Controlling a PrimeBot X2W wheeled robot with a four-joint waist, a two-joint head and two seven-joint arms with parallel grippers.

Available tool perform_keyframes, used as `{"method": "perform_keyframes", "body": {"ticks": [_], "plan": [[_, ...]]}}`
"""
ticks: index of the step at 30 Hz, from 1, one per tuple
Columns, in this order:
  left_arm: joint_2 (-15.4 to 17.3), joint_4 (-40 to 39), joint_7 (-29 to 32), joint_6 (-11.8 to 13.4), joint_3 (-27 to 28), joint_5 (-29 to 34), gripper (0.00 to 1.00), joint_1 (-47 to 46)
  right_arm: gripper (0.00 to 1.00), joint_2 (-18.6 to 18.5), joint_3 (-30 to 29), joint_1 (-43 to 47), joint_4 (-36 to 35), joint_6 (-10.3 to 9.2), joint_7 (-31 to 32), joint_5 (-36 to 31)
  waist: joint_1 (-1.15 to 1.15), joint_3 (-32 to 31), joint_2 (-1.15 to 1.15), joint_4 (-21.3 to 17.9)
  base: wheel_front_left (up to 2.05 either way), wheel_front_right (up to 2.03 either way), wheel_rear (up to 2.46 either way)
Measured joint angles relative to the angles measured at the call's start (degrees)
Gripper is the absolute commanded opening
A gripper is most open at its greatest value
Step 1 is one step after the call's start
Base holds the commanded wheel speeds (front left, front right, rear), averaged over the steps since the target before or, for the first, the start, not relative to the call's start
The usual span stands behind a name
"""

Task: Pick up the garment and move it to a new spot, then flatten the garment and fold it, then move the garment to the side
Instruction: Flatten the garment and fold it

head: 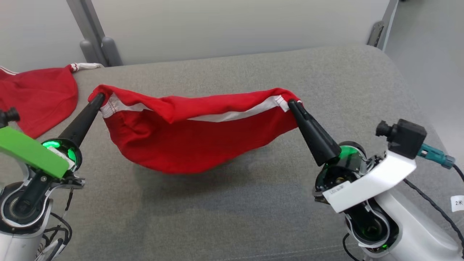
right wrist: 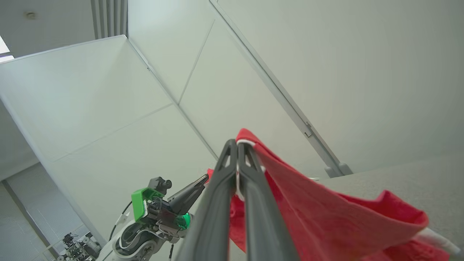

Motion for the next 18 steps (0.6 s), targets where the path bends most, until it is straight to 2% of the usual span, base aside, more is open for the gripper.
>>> {"method": "perform_keyframes", "body": {"ticks": [7, 13, 18], "plan": [[1.2, -8.3, 2.0, 0.0, 2.8, -5.5, 0.00, 3.4, 0.00, -3.1, -2.2, 2.7, -10.1, 0.00, 0.0, 7.0, 0.00, -3.3, 0.00, -0.5, 0.00, 0.00, 0.00], [3.5, -17.4, 2.5, 0.0, 5.7, -7.7, 0.00, 6.3, 0.00, -7.2, -4.7, 4.5, -19.3, 0.00, 0.0, 7.9, 0.00, -4.7, 0.00, -1.2, 0.00, 0.00, 0.00], [5.5, -25.0, 2.7, 0.2, 8.0, -8.9, 0.00, 10.1, 0.00, -8.8, -6.4, 7.4, -26.7, 0.00, 0.0, 9.5, 0.00, -4.4, 0.00, -1.3, 0.00, 0.00, 0.00]]}}
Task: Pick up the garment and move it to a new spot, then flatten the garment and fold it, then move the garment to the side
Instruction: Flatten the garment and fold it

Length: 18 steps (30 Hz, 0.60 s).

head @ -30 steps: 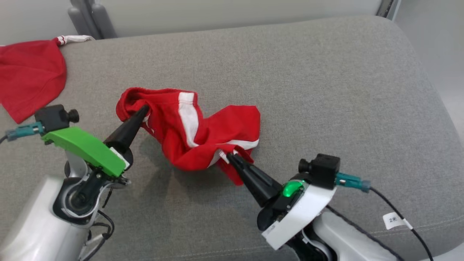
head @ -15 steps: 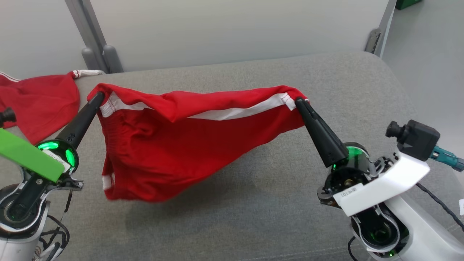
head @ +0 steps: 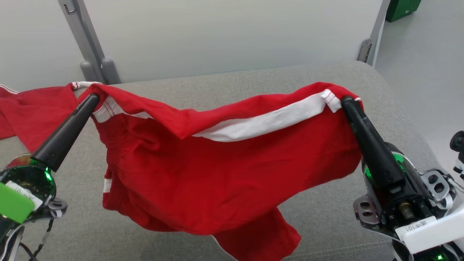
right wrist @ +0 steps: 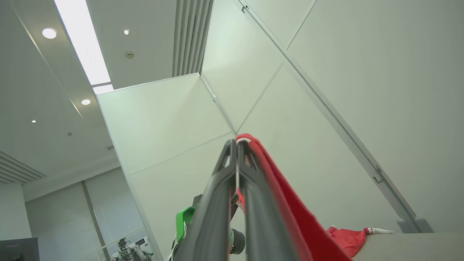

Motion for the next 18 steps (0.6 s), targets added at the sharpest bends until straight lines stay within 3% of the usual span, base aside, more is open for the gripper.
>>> {"method": "perform_keyframes", "body": {"ticks": [4, 11, 16, 18], "plan": [[1.7, -2.6, 0.5, 2.6, 1.5, -0.2, 0.00, 2.6, 0.00, -0.2, -3.2, 4.6, -0.1, -0.15, 0.0, 2.3, 0.00, 0.8, 0.00, 0.1, 0.00, 0.00, 0.00], [3.4, -2.1, 1.9, 7.4, 1.9, -1.1, 0.00, 4.8, 0.00, 2.0, -6.6, 7.4, 4.3, -3.33, 0.0, 8.3, 0.00, 4.2, 0.00, 0.3, 0.00, 0.00, 0.00], [3.2, 0.0, 4.5, 10.6, -2.8, -2.6, 0.00, 1.8, 0.00, 3.6, -5.4, 1.8, 8.7, -6.00, 2.6, 12.2, 0.00, 7.6, 0.00, 0.3, 0.00, 0.00, 0.00], [3.2, 0.9, 5.7, 11.5, -4.7, -2.7, 0.00, -1.4, 0.00, 4.9, -5.6, -2.6, 10.8, -7.97, 3.8, 13.7, 0.00, 9.1, 0.00, 0.2, 0.00, 0.00, 0.00]]}}
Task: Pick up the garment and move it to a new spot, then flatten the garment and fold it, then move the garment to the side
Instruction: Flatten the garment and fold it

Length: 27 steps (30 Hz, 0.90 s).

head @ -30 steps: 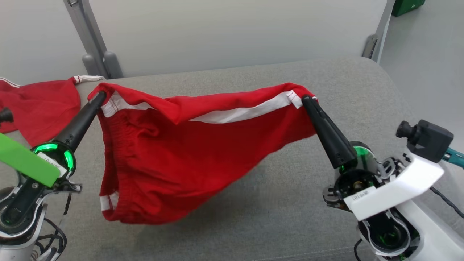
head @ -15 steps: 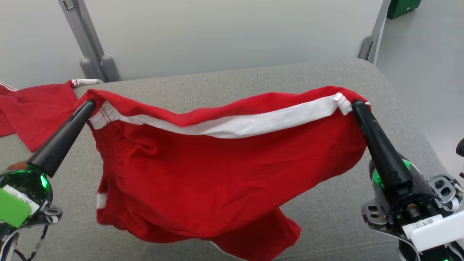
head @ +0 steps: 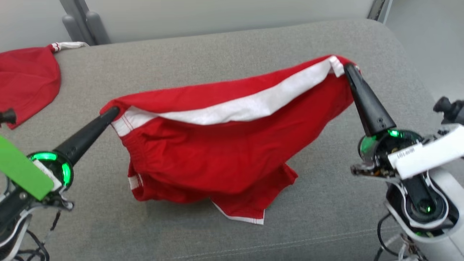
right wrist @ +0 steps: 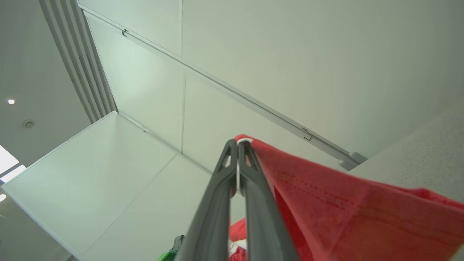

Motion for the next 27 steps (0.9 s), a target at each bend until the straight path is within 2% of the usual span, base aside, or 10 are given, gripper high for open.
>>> {"method": "perform_keyframes", "body": {"ticks": [2, 3, 4, 5, 6, 11, 17, 21, 23, 27], "plan": [[-0.1, 1.7, 0.7, 0.7, -0.9, 0.0, 0.00, -3.9, 0.00, 1.0, -0.6, -4.3, 2.7, -2.33, 1.3, 1.4, 0.00, 1.5, 0.00, -0.1, 0.00, 0.00, 0.00], [-0.4, 3.8, 1.1, 1.1, -1.5, 0.1, 0.00, -8.3, 0.00, 2.0, -2.2, -9.0, 6.5, -5.71, 1.8, 1.9, 0.00, 3.1, 0.00, -0.2, 0.00, 0.00, 0.00], [-0.4, 3.8, 1.1, 1.1, -1.5, 0.1, 0.00, -8.3, 0.00, 2.0, -2.2, -9.0, 6.5, -5.71, 1.8, 1.9, 0.00, 3.1, 0.00, -0.2, 0.00, 0.00, 0.00], [-0.9, 6.5, 1.1, 1.6, -1.5, 0.8, 0.00, -13.4, 0.00, 2.5, -4.3, -14.2, 10.8, -7.66, 2.2, 1.9, 0.00, 4.6, 0.00, -0.3, 0.00, 0.00, 0.00], [-1.4, 7.8, 0.8, 2.0, -1.5, 1.4, 0.00, -16.0, 0.00, 3.1, -5.5, -16.8, 12.8, -7.90, 2.2, 1.9, 0.00, 5.4, 0.00, -0.3, 0.00, 0.00, 0.00], [-6.2, 13.7, -3.7, 2.3, -0.7, 5.5, 0.00, -30.0, 0.00, 5.8, -7.7, -30.8, 18.6, -7.59, 1.7, 0.0, 0.00, 9.4, 0.00, -0.5, 0.00, 0.00, 0.00], [-12.9, 13.0, -8.9, 2.2, 1.9, 6.8, 0.00, -44.2, 0.00, 7.8, -6.0, -44.3, 15.8, -6.86, 1.7, -3.3, 0.00, 14.3, 0.00, -0.8, 0.00, 0.00, 0.00], [-14.1, 10.6, -9.6, 1.6, 1.5, 6.8, 0.00, -46.0, 0.00, 8.0, -4.6, -44.8, 13.4, -6.72, 1.8, -3.5, 0.00, 16.8, 0.00, -0.9, 0.00, 0.00, 0.00], [-14.2, 10.6, -9.5, -0.3, 0.0, 6.9, 0.00, -44.3, 0.00, 8.2, -3.6, -42.4, 13.4, -5.21, 1.8, -2.7, 0.01, 18.2, 0.00, -1.0, 0.00, 0.00, 0.00], [-13.1, 12.5, -7.4, -3.0, -5.0, 6.9, 0.00, -31.1, 0.00, 7.7, -0.6, -27.6, 15.0, -2.99, 2.5, -0.5, 0.02, 19.7, 0.00, -1.2, 0.00, 0.00, 0.00]]}}
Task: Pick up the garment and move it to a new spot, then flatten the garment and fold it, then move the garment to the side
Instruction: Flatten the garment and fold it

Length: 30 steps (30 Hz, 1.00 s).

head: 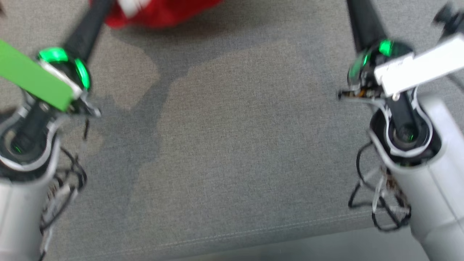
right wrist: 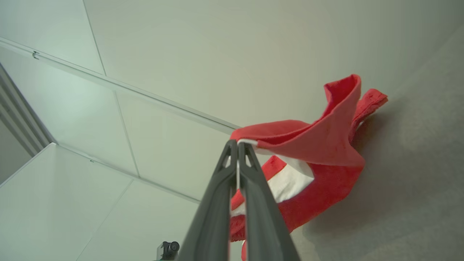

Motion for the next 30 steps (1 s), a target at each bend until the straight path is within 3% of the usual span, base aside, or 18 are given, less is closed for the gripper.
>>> {"method": "perform_keyframes", "body": {"ticks": [4, 8, 15, 30], "plan": [[2.5, 3.0, 1.3, -0.5, -2.5, 0.0, 0.00, 15.4, 0.00, -1.2, 0.3, 15.8, 2.0, 0.54, -0.5, 2.7, 0.00, -1.1, 0.00, -0.1, 0.00, 0.00, 0.00], [2.9, 4.2, -0.3, -0.6, -1.4, -1.0, 0.00, 23.5, 0.00, -2.4, -0.6, 25.5, 3.7, 1.32, -2.4, 3.9, -0.01, -3.5, 0.00, 0.1, 0.00, 0.00, 0.00], [3.1, 2.6, -0.9, -1.6, -1.4, -2.2, 0.00, 31.0, 0.00, -4.1, -1.3, 32.5, 3.9, 3.33, -2.9, 4.6, -0.01, -8.3, 0.00, 0.6, 0.00, 0.00, 0.00], [3.2, 0.6, -3.3, -1.7, -4.3, -3.0, 0.00, 49.8, 0.00, -8.3, 1.0, 51.8, 1.0, 4.88, -2.9, 6.6, -0.02, -16.0, 0.00, 2.1, 0.00, 0.00, 0.00]]}}
